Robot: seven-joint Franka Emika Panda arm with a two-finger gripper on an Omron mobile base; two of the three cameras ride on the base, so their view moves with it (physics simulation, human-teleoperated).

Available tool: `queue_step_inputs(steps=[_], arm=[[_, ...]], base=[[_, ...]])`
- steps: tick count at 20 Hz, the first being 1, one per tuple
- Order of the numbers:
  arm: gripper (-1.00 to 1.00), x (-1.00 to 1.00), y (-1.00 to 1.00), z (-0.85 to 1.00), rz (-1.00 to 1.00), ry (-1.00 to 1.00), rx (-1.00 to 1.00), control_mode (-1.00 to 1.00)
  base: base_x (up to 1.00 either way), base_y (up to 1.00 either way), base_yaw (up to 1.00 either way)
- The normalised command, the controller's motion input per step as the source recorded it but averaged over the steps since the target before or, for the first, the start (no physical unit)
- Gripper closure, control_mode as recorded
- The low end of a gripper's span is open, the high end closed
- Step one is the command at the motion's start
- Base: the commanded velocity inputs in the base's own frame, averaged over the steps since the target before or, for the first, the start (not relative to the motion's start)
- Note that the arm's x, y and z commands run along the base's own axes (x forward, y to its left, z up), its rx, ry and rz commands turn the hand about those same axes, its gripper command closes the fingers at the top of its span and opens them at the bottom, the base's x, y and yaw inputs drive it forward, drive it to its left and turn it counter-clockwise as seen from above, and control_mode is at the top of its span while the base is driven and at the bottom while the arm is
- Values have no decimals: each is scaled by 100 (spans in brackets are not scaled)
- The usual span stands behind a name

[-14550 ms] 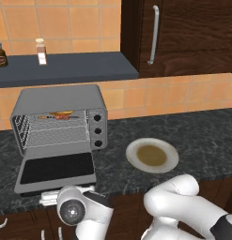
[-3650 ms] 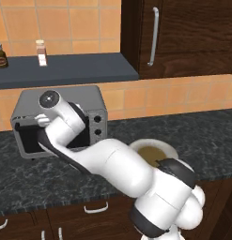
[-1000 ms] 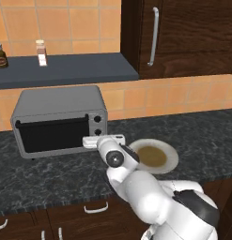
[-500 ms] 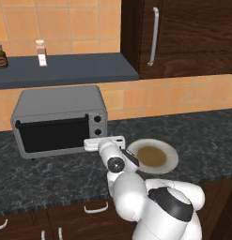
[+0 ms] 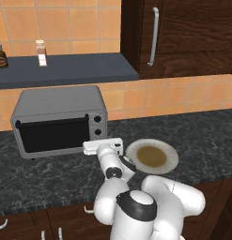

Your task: Pick up the kebab skewer and baguette bread, and place them inside the toaster oven. Close the toaster oven door and start by setting the timer.

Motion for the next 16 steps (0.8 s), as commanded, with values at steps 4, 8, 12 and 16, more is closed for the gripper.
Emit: queue_step_inputs(steps=[4, 8, 12, 16], arm=[[-100, 11, 6, 0, 0, 0, 2, -100], [-100, 3, 0, 4, 0, 0, 4, -100], [-100, 9, 2, 0, 0, -2, 0, -100], [-100, 22, 13, 0, 0, 0, 0, -100]], base=[[0, 0, 0], [0, 0, 0], [0, 0, 0], [0, 0, 0]])
